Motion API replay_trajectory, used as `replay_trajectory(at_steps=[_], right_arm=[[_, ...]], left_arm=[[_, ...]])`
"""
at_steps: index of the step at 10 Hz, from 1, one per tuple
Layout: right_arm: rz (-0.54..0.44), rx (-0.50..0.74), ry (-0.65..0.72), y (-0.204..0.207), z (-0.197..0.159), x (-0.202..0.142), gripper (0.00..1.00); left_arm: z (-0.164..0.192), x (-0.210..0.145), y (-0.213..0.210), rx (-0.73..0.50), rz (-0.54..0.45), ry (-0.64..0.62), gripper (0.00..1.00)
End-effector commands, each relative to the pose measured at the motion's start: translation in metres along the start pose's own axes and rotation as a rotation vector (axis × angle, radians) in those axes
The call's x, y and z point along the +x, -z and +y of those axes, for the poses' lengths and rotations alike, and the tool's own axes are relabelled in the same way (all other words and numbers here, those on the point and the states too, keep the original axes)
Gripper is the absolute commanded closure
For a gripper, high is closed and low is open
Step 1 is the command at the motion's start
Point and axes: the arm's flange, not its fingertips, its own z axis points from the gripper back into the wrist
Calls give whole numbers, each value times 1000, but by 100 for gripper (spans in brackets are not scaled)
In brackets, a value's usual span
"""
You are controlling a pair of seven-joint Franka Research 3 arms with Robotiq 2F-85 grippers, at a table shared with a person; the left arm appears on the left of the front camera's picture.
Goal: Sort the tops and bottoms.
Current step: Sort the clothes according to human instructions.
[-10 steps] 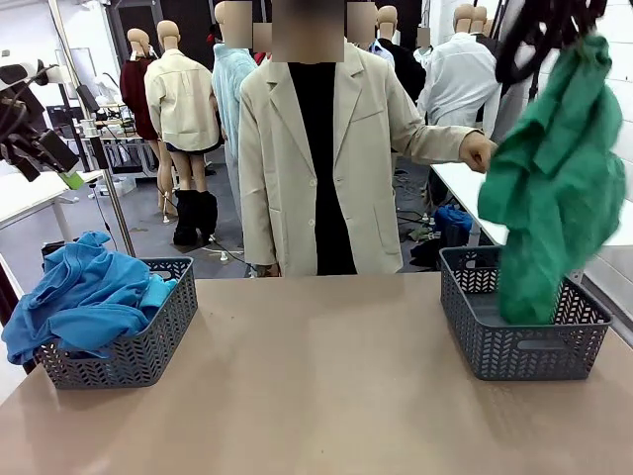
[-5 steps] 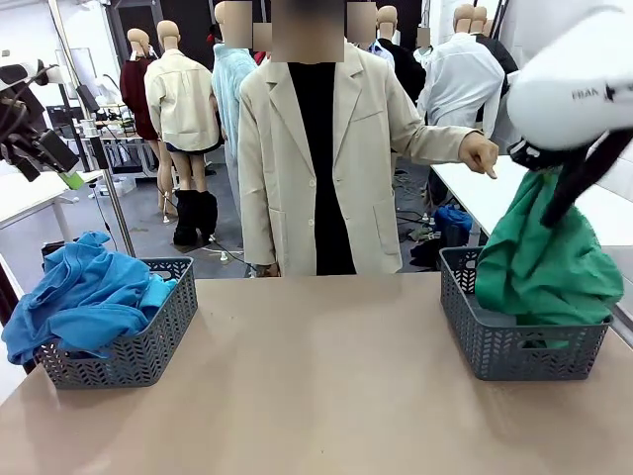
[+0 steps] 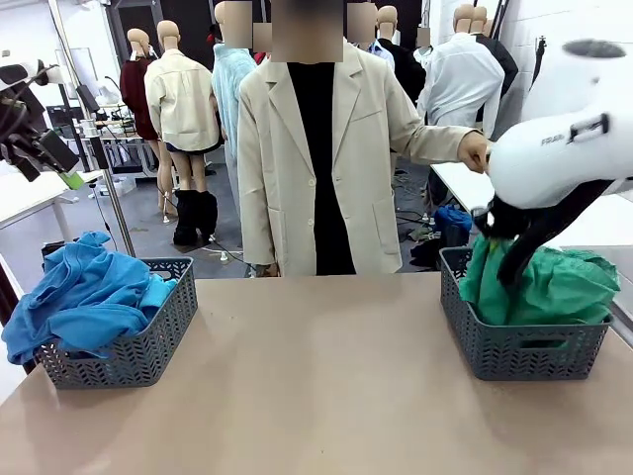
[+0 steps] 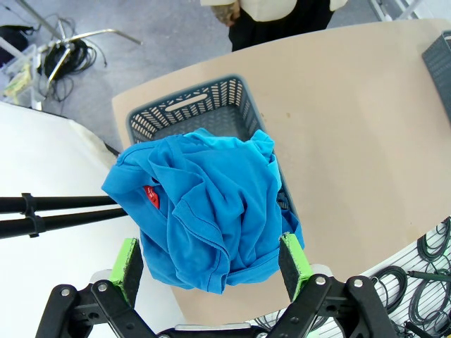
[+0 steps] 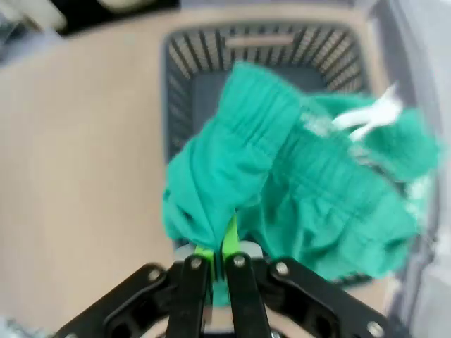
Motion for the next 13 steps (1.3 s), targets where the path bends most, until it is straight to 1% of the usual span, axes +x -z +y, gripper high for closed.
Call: replay_trajectory(at_steps=[1, 2, 3, 4, 6, 7, 8, 9, 11, 12, 13], right_arm=[[158, -39, -43, 6, -5, -3, 100], [185, -120, -57, 10, -6, -3, 100], [204, -163, -81, 14, -4, -2, 100], [200, -145, -67, 15, -4, 3, 92], [218, -181, -50, 4, 0, 11, 54], [197, -218, -79, -11, 3, 20, 34], [145, -242, -78, -28, 10, 30, 15], [107, -210, -105, -44, 17, 35, 0], [3, -56, -180, -77, 32, 42, 0], [-12, -86, -196, -89, 44, 43, 0], [17, -132, -197, -95, 58, 43, 0]], left_arm=[[1, 0, -1, -2, -2, -3, 0], [1, 0, -1, -2, -2, -3, 0], [1, 0, -1, -2, -2, -3, 0], [1, 0, -1, -2, -2, -3, 0], [1, 0, -1, -2, -2, -3, 0], [1, 0, -1, -2, -2, -3, 0], [1, 0, -1, -2, -2, -3, 0], [1, 0, -1, -2, -2, -3, 0], [1, 0, -1, -2, -2, -3, 0], [1, 0, -1, -2, -2, -3, 0], [1, 0, -1, -2, -2, -3, 0]])
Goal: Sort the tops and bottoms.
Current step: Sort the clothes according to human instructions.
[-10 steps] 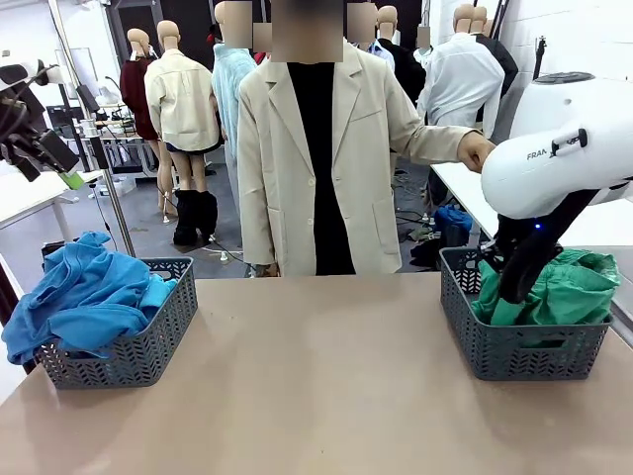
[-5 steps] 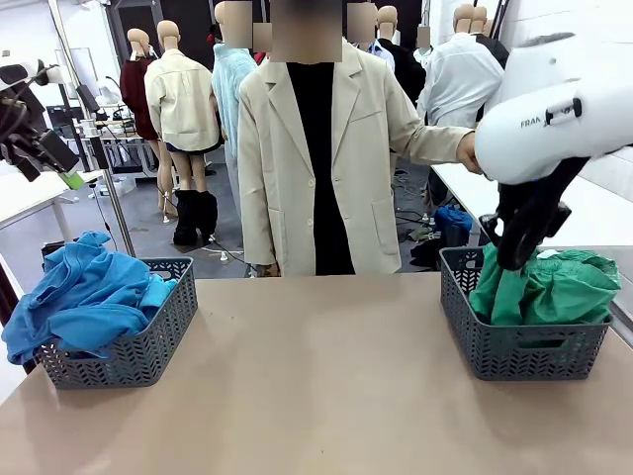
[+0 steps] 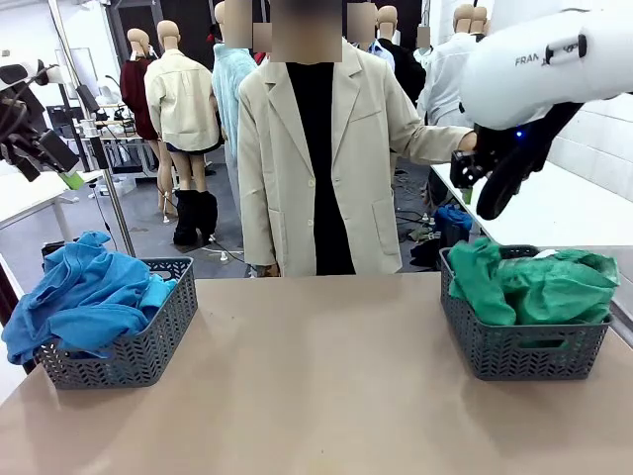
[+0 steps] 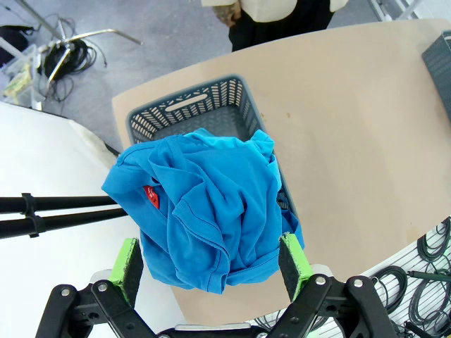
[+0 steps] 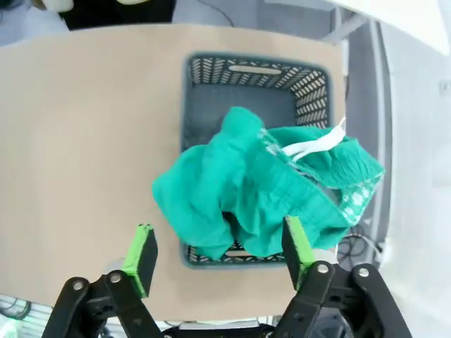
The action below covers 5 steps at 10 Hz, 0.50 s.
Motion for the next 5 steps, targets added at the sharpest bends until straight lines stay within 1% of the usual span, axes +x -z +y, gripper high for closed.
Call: replay_trajectory(at_steps=[1, 2, 3, 4, 5], right_arm=[[36, -59, -8, -1, 12, 0, 0], [37, -102, 18, -4, 15, 3, 0], [25, -85, 36, -4, 23, 7, 0], [15, -15, -51, 1, 44, 10, 0], [18, -55, -3, -6, 19, -2, 0]], left_arm=[[1, 0, -1, -2, -2, -3, 0], [1, 0, -1, -2, -2, -3, 0], [1, 0, -1, -2, -2, -3, 0], [1, 0, -1, -2, -2, -3, 0], [1, 0, -1, -2, -2, -3, 0]])
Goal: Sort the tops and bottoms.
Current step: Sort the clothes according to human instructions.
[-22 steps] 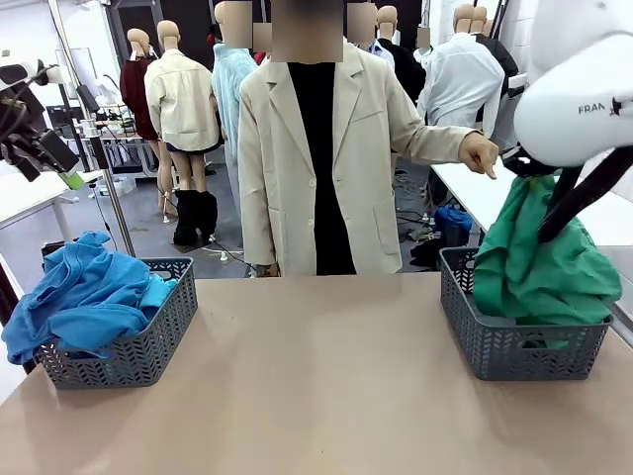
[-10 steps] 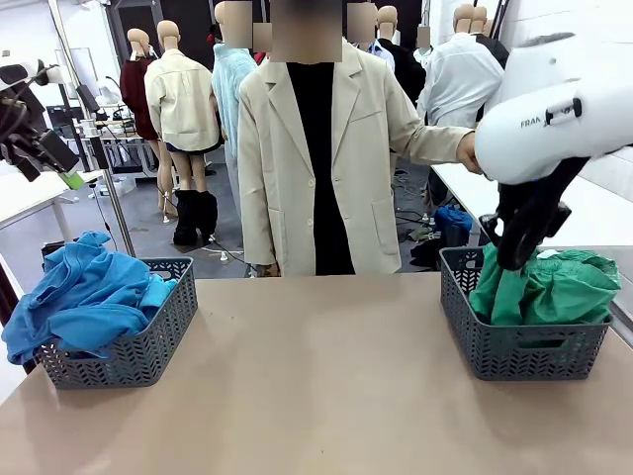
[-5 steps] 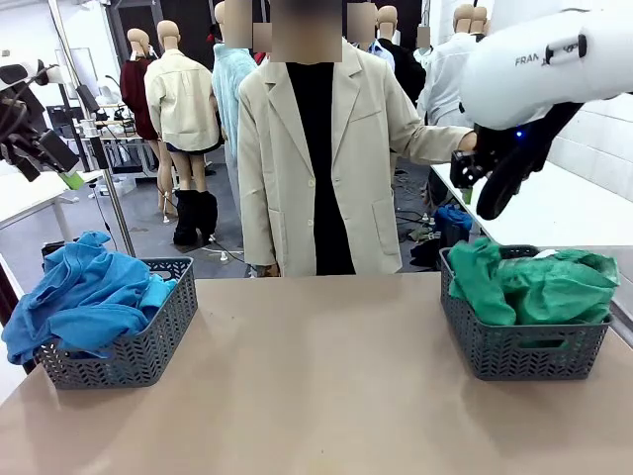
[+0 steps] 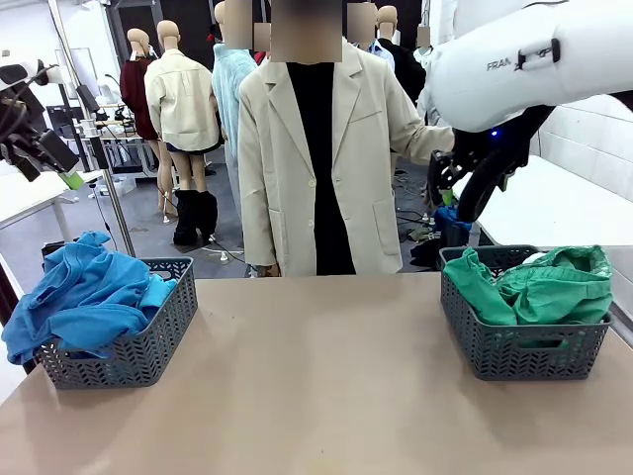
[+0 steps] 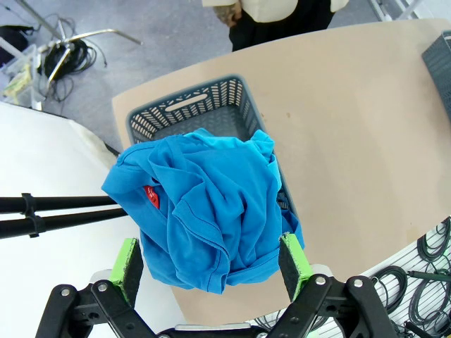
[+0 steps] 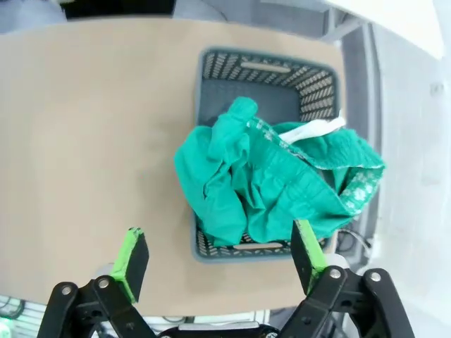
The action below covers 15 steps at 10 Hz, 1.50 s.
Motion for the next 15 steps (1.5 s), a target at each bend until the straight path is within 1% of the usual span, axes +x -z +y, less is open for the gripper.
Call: replay_trajectory(at_steps=[1, 9, 10, 11, 12, 13, 14, 15], right_arm=[[-3, -7, 20, -3, -13, -3, 0], [-3, -7, 20, -3, -13, -3, 0], [-8, -3, 22, -4, -12, 1, 0], [-38, 169, -19, -11, 2, -9, 0], [-35, 349, -74, -6, 23, -20, 0], [-42, 447, -106, 14, 41, -30, 0], [-1, 497, -117, 31, 50, -41, 0], [30, 452, -92, 53, 61, -52, 0]], left_arm=[[1, 0, -1, -2, -2, -3, 0], [0, 0, 0, 0, 0, 0, 0], [-18, 15, 10, -55, -10, 101, 0], [-44, 34, 34, -124, 3, 168, 0], [-70, 45, 57, -174, 29, 217, 0], [-92, 49, 85, -50, 41, 196, 0], [-110, 44, 105, -81, 62, 220, 0], [-121, 36, 117, -117, 83, 220, 0]])
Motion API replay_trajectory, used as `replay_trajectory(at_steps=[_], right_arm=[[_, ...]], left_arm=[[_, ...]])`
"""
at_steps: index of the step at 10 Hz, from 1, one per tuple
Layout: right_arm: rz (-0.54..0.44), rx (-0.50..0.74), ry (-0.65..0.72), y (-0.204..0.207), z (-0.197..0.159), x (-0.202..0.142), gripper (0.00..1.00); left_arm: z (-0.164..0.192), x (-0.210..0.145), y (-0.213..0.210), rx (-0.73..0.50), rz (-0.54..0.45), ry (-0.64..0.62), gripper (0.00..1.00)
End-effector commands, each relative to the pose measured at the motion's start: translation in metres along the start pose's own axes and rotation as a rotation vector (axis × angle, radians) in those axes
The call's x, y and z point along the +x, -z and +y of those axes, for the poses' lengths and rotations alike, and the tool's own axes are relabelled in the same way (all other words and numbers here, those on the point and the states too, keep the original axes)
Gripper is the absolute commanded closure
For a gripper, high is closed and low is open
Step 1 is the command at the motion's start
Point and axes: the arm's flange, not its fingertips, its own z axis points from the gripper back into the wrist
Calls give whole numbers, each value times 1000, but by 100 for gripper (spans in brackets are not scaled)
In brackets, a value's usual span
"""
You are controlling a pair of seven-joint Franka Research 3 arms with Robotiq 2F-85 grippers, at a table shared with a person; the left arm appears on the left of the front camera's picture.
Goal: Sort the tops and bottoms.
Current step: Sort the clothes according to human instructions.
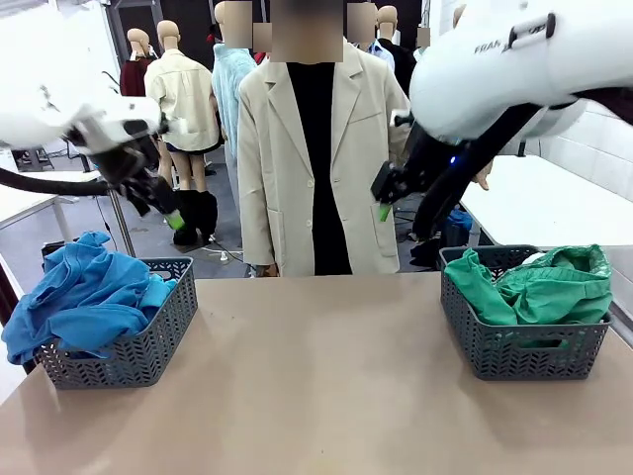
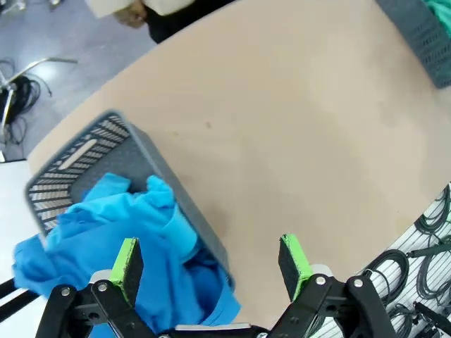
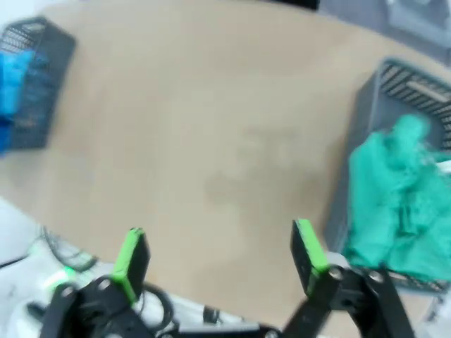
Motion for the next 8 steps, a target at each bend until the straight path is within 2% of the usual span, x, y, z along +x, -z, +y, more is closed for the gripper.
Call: replay_trajectory(at_steps=[1, 2, 3, 4, 8], right_arm=[[63, -50, -9, 43, -18, -24, 0], [69, -76, -8, 57, -20, -29, 0], [68, -65, -27, 61, -20, -24, 0], [81, -28, 2, 49, -12, -29, 0], [81, -28, 2, 49, -12, -29, 0]], left_arm=[[-6, -17, 7, 15, -19, -48, 0], [-13, -28, 11, 57, -27, -50, 0], [-15, -35, 4, 37, -40, -46, 0], [-9, -10, 20, 4, 4, -20, 0], [-9, -10, 20, 4, 4, -20, 0]])
